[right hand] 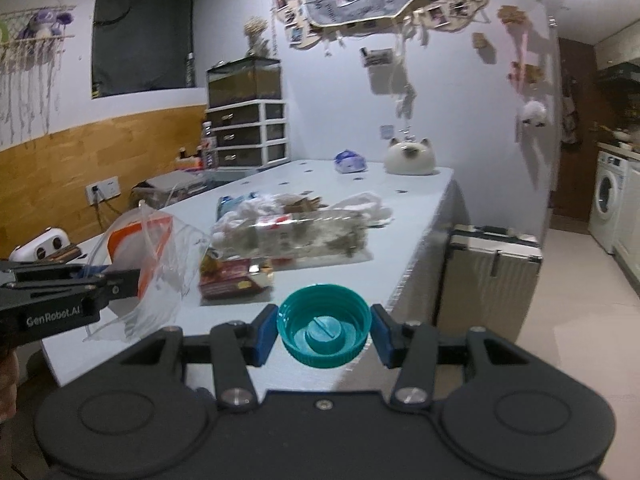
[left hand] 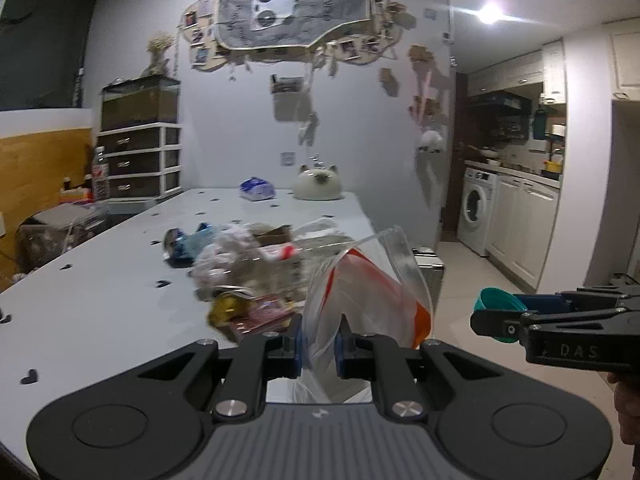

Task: Collect trash
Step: 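Carry the cap and bag with both tools over the yellow trash bin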

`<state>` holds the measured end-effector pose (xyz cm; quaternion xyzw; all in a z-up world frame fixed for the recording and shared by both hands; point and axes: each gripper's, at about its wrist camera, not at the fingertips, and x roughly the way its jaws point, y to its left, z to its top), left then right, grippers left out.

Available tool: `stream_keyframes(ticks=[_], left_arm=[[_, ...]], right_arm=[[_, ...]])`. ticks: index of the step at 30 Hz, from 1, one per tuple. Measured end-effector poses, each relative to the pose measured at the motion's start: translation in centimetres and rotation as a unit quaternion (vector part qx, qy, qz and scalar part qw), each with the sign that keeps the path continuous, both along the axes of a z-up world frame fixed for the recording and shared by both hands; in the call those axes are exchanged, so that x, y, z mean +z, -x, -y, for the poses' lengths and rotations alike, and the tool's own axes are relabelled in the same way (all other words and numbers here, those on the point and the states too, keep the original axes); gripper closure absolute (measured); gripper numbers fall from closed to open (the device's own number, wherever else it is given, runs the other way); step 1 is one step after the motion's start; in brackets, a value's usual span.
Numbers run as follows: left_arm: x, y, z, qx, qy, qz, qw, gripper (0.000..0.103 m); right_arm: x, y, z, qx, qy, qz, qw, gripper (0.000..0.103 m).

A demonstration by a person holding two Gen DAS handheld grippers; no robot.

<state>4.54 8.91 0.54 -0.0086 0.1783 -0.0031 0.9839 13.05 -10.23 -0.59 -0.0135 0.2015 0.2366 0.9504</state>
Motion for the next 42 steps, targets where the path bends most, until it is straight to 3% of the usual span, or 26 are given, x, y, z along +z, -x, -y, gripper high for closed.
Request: stream_keyframes(ticks=[14,23,32,42], left_arm=[[0.2,-1.7,8.3,-0.063,0.014,0.02,0.9977,0.087],[-0.9,-4.9,13.7,-0.118,0.028,0.006,0.9926,0.087],[-4.6,-10.0,18.6,-0.148,0.058,-0.046,0.9861,0.087],[-10.5,-19.3,22.4,-0.131,0.098,-0.102,0.9812,0.087]], right_arm=[[0.0,1.3,8.7,-0.087,-0.007,0.013,0.996,0.053],[-1.2,0.6,13.6,-0.143,-0.014,-0.001,0.99,0.053],[-4.4,-2.5,18.0,-0.195,-0.02,-0.044,0.98,0.053],[-11.0,-10.0,21.7,-0.228,-0.046,-0.107,0.967,0.053]])
